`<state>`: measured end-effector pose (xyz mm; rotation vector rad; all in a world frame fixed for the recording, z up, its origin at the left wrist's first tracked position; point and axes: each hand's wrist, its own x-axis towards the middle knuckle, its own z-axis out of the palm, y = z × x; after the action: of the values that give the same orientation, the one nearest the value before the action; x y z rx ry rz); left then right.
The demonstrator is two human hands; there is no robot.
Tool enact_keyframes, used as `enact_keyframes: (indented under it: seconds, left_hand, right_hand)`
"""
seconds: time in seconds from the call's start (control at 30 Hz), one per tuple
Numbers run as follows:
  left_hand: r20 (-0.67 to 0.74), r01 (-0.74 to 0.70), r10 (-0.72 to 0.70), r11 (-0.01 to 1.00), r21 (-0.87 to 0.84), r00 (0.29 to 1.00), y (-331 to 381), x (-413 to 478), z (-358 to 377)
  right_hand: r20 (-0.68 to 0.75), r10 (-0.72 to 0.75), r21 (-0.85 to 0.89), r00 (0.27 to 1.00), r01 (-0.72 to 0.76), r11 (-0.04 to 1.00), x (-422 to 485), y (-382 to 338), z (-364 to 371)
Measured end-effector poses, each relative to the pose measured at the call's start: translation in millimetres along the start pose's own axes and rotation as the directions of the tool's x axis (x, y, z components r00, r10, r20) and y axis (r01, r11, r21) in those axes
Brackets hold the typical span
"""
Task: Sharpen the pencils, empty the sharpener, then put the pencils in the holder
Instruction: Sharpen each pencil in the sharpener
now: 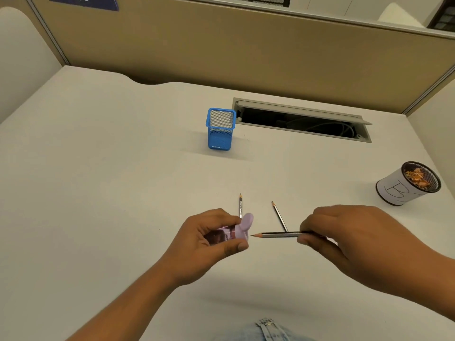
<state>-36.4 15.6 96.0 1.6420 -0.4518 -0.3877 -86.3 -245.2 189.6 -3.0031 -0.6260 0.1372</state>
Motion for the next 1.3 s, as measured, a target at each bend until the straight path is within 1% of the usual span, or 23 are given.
enact_keyframes:
  seconds: [0.1,0.2,0.27,0.33,0.4,0.47,0.53,0.63,0.8,1.2,1.3]
  left_hand:
    - [-0.063,0.029,-0.038,0.989,-0.142,0.997,0,3,4]
    - [-0.119,0.09,-0.116,0.975,-0.203,0.986,-9,7,8]
    - [-0.145,0.154,-0.185,0.968,-0.199,0.972,-21,10,11]
    - [-0.176,0.2,-0.228,0.966,-0.166,0.958,-33,13,14]
    - [-0.193,0.223,-0.249,0.963,-0.148,0.949,-42,15,17]
    - [-0.205,0.238,-0.26,0.963,-0.125,0.944,-48,16,20]
    - [-0.226,0.25,-0.256,0.967,-0.053,0.94,-56,17,21]
    - [-0.267,0.264,-0.25,0.964,0.017,0.931,-69,18,19]
    - [-0.285,0.248,-0.245,0.968,-0.025,0.927,-79,17,20]
    - [-0.3,0.279,-0.29,0.957,-0.081,0.909,-87,19,21]
    - [-0.3,0.276,-0.285,0.958,-0.071,0.911,-85,19,21]
  right_hand:
    - [-0.031,0.108,0.069,0.994,-0.106,0.992,0,-1,2]
    - [-0.005,0.271,0.211,0.963,-0.264,0.941,4,0,12]
    - [0.039,0.38,0.342,0.924,-0.369,0.864,10,3,31]
    - [0.076,0.488,0.435,0.87,-0.469,0.769,18,7,56]
    - [0.112,0.58,0.473,0.807,-0.556,0.683,27,10,82]
    - [0.146,0.632,0.488,0.761,-0.611,0.624,38,11,106]
    - [0.168,0.66,0.478,0.732,-0.646,0.595,48,11,124]
    - [0.166,0.685,0.425,0.709,-0.678,0.599,62,12,142]
    - [0.191,0.679,0.362,0.709,-0.694,0.622,76,14,155]
    - [0.194,0.66,0.378,0.726,-0.676,0.633,84,17,156]
    - [0.128,0.666,0.404,0.735,-0.652,0.641,85,15,150]
